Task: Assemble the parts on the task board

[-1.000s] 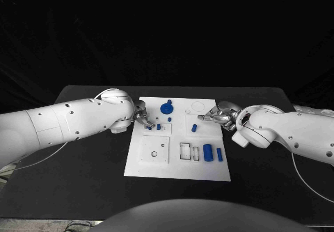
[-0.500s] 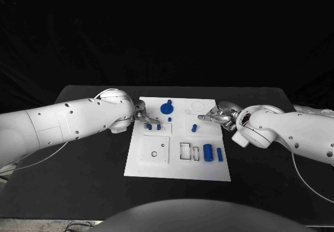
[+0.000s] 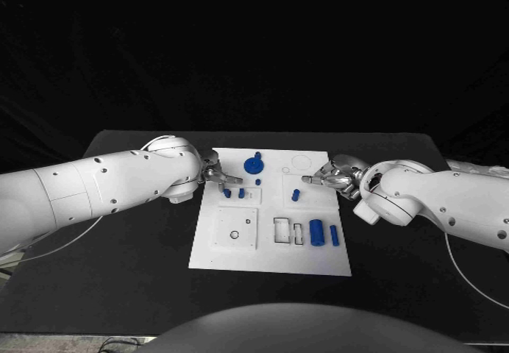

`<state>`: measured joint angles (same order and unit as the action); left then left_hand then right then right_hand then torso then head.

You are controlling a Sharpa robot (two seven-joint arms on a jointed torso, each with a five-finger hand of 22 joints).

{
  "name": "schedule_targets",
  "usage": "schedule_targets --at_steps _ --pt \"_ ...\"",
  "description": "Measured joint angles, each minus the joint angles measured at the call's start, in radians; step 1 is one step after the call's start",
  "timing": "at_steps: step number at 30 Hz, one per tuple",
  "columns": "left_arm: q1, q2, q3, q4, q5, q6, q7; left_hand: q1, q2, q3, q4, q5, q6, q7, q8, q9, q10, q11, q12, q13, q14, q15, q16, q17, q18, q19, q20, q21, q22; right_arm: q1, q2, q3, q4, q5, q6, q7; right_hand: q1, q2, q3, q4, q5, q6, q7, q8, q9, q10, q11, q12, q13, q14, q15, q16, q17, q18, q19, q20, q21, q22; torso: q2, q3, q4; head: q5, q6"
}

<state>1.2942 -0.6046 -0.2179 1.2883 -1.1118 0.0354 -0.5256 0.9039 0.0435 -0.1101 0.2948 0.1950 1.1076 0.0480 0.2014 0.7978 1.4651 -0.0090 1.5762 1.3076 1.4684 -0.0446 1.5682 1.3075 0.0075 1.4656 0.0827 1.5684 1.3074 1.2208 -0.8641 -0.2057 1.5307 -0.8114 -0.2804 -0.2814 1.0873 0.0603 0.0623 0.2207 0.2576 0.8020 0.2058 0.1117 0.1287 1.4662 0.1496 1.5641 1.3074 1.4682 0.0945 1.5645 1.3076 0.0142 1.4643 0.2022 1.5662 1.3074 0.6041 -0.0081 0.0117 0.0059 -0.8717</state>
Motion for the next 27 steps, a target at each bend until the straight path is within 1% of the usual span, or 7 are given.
schedule_targets --at_steps 8,9,15,18,23,25,27 --pt "0.000 -0.001 0.000 0.001 0.021 -0.014 0.003 0.008 0.008 -0.003 -0.003 0.000 0.000 0.000 0.000 0.000 0.000 0.000 0.000 0.000 0.000 0.000 0.000 0.000 0.000 0.000 0.000 0.000 0.000 -0.001 0.000 0.000 0.000 0.000 0.000 0.000 0.000 0.000 0.000 0.000 0.000 0.000 0.000 0.000 0.000 0.000 0.000 0.000 0.000 0.000 0.000 0.000 0.000 0.000 0.000 0.000 0.000 0.000 0.000 -0.0001 0.0003 -0.001 0.000" --pt "0.000 -0.001 0.000 0.001 0.023 -0.015 0.003 0.012 0.012 -0.003 -0.003 0.000 0.000 0.000 0.000 0.000 0.000 0.000 0.000 0.000 0.000 0.000 0.000 0.000 0.000 0.000 0.000 0.000 0.000 -0.001 0.000 0.000 0.000 0.000 0.000 0.000 0.000 0.000 0.000 0.000 0.000 0.000 0.000 0.000 0.000 0.000 0.000 0.000 0.000 0.000 0.000 0.000 0.000 0.000 0.000 0.000 0.000 0.000 0.000 -0.0002 0.0003 -0.001 0.000" --pt "0.000 -0.001 0.000 0.002 0.032 -0.018 0.004 0.012 0.012 -0.003 -0.003 0.000 0.000 0.000 0.000 0.001 0.000 0.000 0.000 0.000 0.000 0.000 0.000 0.000 0.000 0.000 0.000 0.000 0.000 -0.001 -0.001 0.000 0.000 0.000 0.001 -0.001 0.000 0.000 0.000 0.000 0.000 0.000 0.000 0.000 0.000 0.000 0.000 0.000 0.000 0.000 0.000 0.000 0.000 0.000 0.000 0.000 0.000 0.000 0.000 -0.0001 0.0001 -0.002 0.000" --pt "0.000 -0.001 0.000 0.002 0.034 -0.018 0.004 0.019 0.018 -0.003 -0.003 0.000 0.000 0.000 0.004 0.001 0.000 0.000 0.000 0.000 0.000 0.000 0.000 0.000 0.000 0.000 0.000 0.000 0.000 -0.001 -0.001 0.000 0.001 0.000 0.001 -0.001 0.000 0.000 0.000 0.000 0.000 0.000 0.000 0.000 0.000 0.000 0.000 0.000 0.000 0.000 0.000 0.000 0.000 0.000 0.000 0.000 0.000 0.000 0.000 0.0003 -0.0002 -0.002 0.000" --pt "0.000 -0.003 0.000 0.005 0.031 -0.023 0.004 0.030 0.013 -0.003 -0.003 0.000 0.000 0.000 0.004 0.001 0.000 0.000 0.000 0.000 0.000 0.000 0.000 0.000 0.000 0.000 0.000 0.000 0.000 -0.001 0.000 0.000 0.001 0.000 0.001 -0.001 0.000 0.000 0.000 0.000 0.000 0.000 0.000 0.000 0.000 0.000 0.000 0.000 0.000 0.000 0.000 0.000 0.000 0.000 0.000 0.000 0.000 0.000 0.000 0.0004 -0.0001 -0.001 0.002" --pt "0.000 -0.006 0.000 0.010 0.027 -0.037 0.006 0.054 0.012 -0.006 -0.006 0.000 0.000 0.000 0.004 0.002 0.000 0.000 0.000 0.000 0.000 0.000 0.000 0.000 0.000 0.000 0.000 0.000 0.000 -0.001 0.000 0.000 0.001 0.000 0.001 -0.001 0.000 0.000 0.000 0.000 0.000 0.000 0.000 0.000 0.000 0.000 0.000 0.000 0.000 0.000 0.000 0.000 0.000 0.000 0.000 0.000 0.000 0.000 0.000 0.0004 -0.0002 0.000 0.004" --pt "0.000 -0.014 0.000 0.016 0.020 -0.071 0.017 0.094 0.007 -0.006 -0.006 0.000 0.000 0.000 0.004 0.002 0.000 0.000 0.000 0.000 0.000 0.000 0.000 0.000 0.000 0.000 0.000 0.000 0.000 -0.001 0.000 0.000 0.001 0.000 0.001 -0.001 0.000 0.000 0.000 0.000 0.000 0.000 0.000 0.000 0.001 0.000 0.000 0.000 0.000 0.000 0.000 0.000 0.000 0.000 0.000 0.000 0.000 0.000 0.000 0.0004 -0.0003 0.000 0.006"
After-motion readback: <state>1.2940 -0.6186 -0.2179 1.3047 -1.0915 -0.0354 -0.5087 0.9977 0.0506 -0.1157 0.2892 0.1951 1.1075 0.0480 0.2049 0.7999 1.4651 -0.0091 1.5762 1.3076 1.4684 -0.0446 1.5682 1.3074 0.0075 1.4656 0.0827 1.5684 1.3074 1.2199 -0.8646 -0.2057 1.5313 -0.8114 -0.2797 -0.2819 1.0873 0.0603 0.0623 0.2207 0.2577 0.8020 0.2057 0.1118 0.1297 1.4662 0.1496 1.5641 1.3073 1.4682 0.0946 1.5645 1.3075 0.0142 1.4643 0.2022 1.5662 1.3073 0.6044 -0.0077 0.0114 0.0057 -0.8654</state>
